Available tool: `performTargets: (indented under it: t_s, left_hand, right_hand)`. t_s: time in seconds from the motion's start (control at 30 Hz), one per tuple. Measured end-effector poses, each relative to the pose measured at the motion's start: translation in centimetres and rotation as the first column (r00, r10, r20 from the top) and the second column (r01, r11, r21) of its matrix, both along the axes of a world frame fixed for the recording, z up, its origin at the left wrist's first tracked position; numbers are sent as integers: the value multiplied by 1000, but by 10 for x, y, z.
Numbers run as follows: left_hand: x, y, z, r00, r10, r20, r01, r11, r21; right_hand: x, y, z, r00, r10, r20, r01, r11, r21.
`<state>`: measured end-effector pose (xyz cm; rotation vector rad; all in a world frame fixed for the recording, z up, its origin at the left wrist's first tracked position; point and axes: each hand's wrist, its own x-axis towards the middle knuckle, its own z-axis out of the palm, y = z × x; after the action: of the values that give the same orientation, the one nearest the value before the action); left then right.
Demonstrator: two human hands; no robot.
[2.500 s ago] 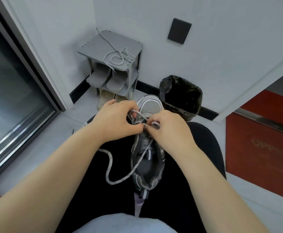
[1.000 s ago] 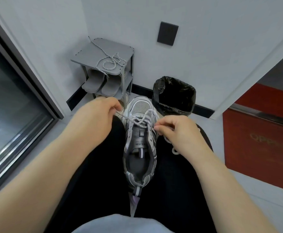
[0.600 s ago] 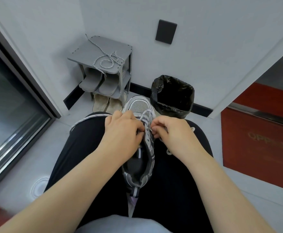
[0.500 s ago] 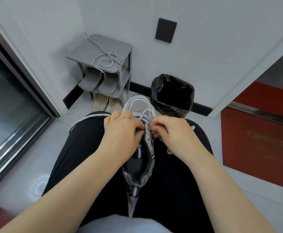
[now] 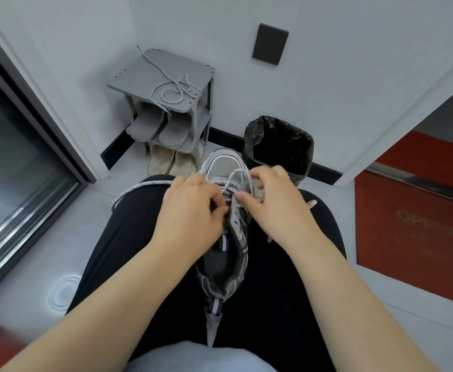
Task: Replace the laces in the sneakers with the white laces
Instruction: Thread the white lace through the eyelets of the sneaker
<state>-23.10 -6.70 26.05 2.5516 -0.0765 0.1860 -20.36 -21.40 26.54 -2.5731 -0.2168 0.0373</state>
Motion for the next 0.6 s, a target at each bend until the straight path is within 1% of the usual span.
performTargets:
  t_s: [0.03,0.07,0.1,0.13,0.17,0.2,0.23,0.27,0.3,0.33,0.37,0.4,0.43,0.47,0.5,0.53,0.57,0.6]
  left_hand:
    - [-1,5,2,1000,-6,-10,6,1000,-28]
    - [-1,10,4,1000,-11,-15,10,998,-64]
    - [-2,17,6,1000,-1,-10,0,993,-116]
    - [-3,24,9,999,29,-18,-32,981,-189]
    - [-3,32,13,997,67,-46,-78,949,-305]
    - [-3,39,17,992,98,-82,-125,873,-471]
    - [-3,44,23,989,98,-112,-148,736,-661]
    - [-3,44,30,989,67,-134,-148,560,-815]
    - [-3,43,35,991,18,-136,-131,409,-903]
    - [-3,40,40,992,-23,-121,-106,331,-937]
    - [-3,39,43,994,-47,-98,-79,311,-947]
    - [-2,39,46,995,-49,-81,-61,328,-943]
    - [0,43,47,996,-24,-81,-67,366,-928]
    - [3,49,50,995,13,-98,-94,435,-895]
    - [6,57,52,992,50,-120,-127,556,-821]
    - [9,63,54,989,57,-134,-134,723,-678]
    - [10,67,54,988,7,-156,-76,892,-445]
    - [11,67,53,972,-70,-226,31,985,-169]
  right_hand:
    - [2,2,-1,1000,23,2,-23,999,-33]
    - [3,2,0,1000,29,0,-29,1000,-10]
    - [4,-1,2,1000,12,-17,-11,998,69]
    - [5,-5,6,999,-18,-47,27,980,199]
    - [6,-9,11,995,-39,-87,65,942,329]
    - [5,-11,17,992,-36,-125,85,906,415]
    - [4,-11,21,989,-7,-145,70,897,437]
    - [1,-9,23,988,42,-151,20,922,388]
    - [-1,-4,22,982,96,-161,-49,959,279]
    - [-5,1,21,973,136,-185,-108,982,156]
    - [-6,3,19,967,156,-201,-146,987,65]
    - [-7,2,19,966,161,-201,-159,987,23]
    - [-6,-2,21,970,152,-188,-153,988,8]
    - [-4,-8,24,976,136,-169,-137,991,3]
    - [-2,-14,26,981,120,-151,-121,993,1]
    - [-2,-17,28,984,111,-142,-112,994,2]
    - [-2,-17,29,983,117,-142,-118,993,2]
    - [-3,-13,29,980,133,-147,-135,991,-4]
